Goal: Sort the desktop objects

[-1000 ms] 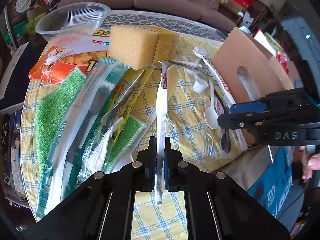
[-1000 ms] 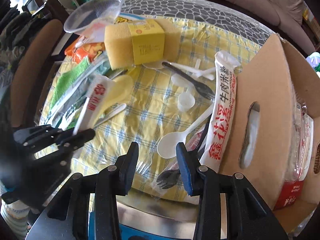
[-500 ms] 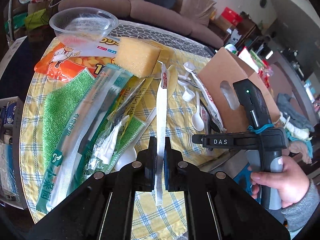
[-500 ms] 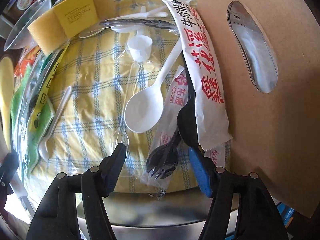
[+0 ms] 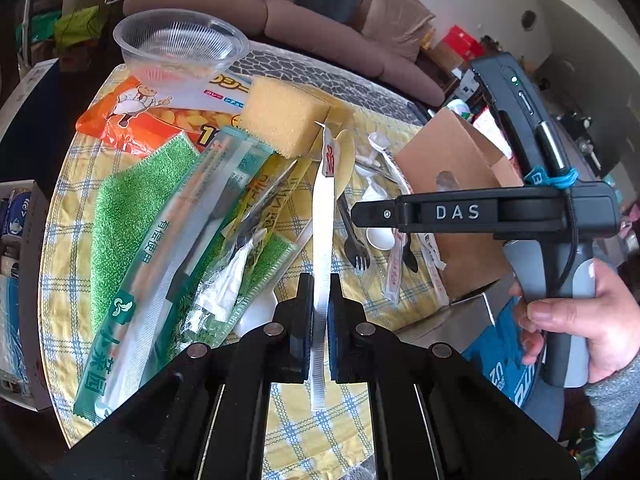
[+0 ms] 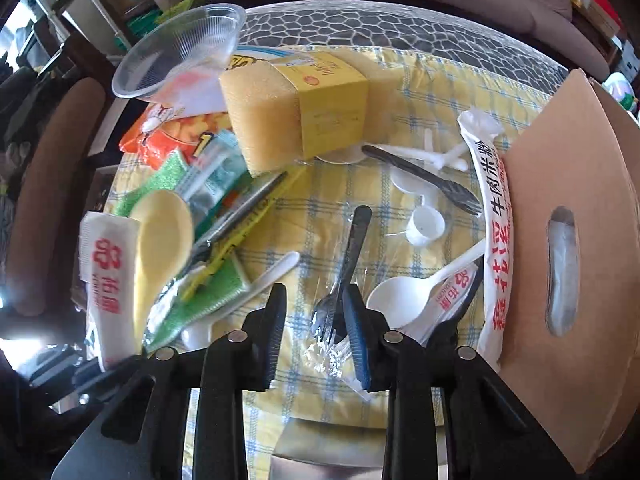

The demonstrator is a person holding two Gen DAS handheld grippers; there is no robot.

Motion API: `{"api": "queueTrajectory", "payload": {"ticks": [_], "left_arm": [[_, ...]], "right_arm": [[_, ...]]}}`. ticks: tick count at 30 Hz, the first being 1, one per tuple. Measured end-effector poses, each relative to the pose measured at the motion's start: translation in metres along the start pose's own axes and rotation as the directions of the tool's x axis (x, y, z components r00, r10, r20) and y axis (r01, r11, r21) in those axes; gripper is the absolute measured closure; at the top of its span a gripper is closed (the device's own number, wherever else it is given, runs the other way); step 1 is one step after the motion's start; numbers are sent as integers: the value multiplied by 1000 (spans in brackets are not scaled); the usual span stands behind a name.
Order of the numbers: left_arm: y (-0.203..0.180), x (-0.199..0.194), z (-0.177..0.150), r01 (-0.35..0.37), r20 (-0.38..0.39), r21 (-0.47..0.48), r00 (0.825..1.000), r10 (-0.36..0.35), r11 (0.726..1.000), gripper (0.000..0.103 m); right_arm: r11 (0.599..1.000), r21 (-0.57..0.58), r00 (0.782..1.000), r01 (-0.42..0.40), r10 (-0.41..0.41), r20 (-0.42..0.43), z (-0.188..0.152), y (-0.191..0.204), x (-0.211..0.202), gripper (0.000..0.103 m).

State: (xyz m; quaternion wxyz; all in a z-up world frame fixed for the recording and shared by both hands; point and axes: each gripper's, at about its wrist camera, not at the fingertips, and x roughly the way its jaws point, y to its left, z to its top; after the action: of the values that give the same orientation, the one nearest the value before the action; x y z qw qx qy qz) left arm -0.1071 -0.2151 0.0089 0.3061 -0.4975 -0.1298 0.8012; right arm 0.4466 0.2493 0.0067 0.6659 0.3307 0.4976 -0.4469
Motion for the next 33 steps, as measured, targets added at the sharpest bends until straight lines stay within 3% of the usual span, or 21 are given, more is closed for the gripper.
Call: {"api": "queueTrajectory", "payload": {"ticks": [1,4,11,17,19,22,25,27,31,33], "left_arm": [[-1,0,0,-1,-1,1,1000,1,1000,97],[-4,2,-1,0,-6,8,1000,0,1000,97],[-7,4,-2,5,-11,15,1000,-5,1000,97],[-6,4,-2,9,-11,7,1000,-9,1000,97],[-6,4,-1,12,-12,6,1000,-12,1000,97],[-6,4,-2,15,-12,4,1000,-15,1000,97],[-6,4,-1,18,-10,3,1000,-18,1000,97],[-7,3,-2,20,-9,2,1000,-20,1000,97],[-7,3,-2,20,-8,2,1000,-20,1000,97],[-7,3,-2,20,-7,2,1000,-20,1000,97]], "right_arm": [[1000,14,1000,20,-20,1,4,-1,-3,35],[992,87,996,88,-86,-25,2,-11,-2,35],[960,267,990,85,-51,-133,-27,-50,33,40],[932,357,995,63,-30,-97,-28,-60,41,42],[940,335,996,70,-49,-72,-26,-54,40,46],[968,237,995,82,-67,-71,-23,-33,38,60],[983,175,992,60,-39,-121,-23,-21,41,59],[978,207,990,24,5,-139,-25,-24,40,60],[919,383,982,-90,147,-122,-33,-42,36,60],[876,448,966,-178,242,-88,-37,-44,37,60]]}}
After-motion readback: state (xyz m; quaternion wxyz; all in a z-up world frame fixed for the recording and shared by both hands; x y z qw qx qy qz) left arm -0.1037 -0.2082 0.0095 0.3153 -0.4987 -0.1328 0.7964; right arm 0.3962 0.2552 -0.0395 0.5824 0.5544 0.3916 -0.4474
